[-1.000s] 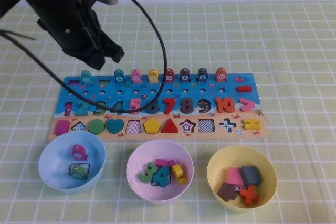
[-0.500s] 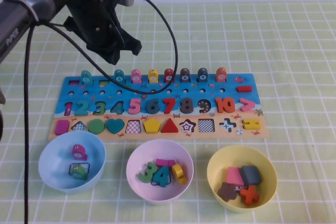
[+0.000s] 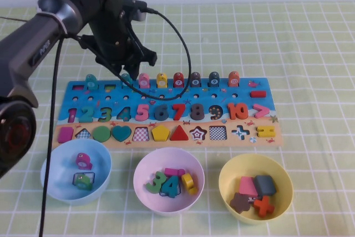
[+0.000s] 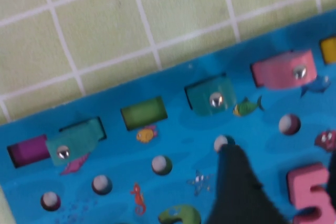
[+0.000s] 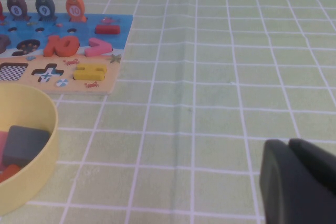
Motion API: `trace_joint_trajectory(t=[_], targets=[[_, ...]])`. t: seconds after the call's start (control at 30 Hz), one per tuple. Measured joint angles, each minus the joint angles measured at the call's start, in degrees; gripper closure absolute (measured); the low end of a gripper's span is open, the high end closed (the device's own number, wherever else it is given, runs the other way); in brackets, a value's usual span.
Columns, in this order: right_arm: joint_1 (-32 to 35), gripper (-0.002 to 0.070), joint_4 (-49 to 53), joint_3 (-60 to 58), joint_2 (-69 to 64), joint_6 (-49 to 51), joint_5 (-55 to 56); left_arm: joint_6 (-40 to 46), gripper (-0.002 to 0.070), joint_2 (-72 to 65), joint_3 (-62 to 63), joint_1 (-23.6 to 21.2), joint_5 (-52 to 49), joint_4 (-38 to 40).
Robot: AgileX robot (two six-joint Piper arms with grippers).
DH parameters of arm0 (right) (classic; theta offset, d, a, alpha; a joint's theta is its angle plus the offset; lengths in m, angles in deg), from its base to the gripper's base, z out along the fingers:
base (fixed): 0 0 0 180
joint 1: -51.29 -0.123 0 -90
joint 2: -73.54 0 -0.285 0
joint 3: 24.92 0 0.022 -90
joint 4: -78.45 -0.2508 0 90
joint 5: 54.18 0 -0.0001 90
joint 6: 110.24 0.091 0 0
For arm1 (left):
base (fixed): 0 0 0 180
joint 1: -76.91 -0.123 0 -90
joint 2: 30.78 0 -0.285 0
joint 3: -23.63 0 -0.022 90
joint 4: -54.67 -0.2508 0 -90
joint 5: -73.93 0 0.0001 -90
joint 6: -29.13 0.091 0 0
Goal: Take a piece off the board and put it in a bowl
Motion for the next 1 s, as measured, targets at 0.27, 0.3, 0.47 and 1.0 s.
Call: trace_joint_trajectory(t=[0.27, 0.3, 0.47, 1.0], targets=[[0.0, 0.0694, 0.0, 0.0, 0.0, 0.0, 0.0, -2.83, 0.0253, -2.54, 4.64, 0.0, 0.0, -0.46], [0.0, 0.0694, 0.0, 0.0, 0.0, 0.0, 0.0, -2.95, 0.0251, -2.81, 4.64, 0.0, 0.0, -0.68], [0.0, 0.0694, 0.0, 0.0, 0.0, 0.0, 0.0, -3.08, 0.0247, -4.64, 4.68, 0.0, 0.0, -2.0], [0.0, 0.0694, 0.0, 0.0, 0.0, 0.0, 0.0, -3.71, 0.0246, -6.55, 4.78, -1.44, 1.37, -2.61]])
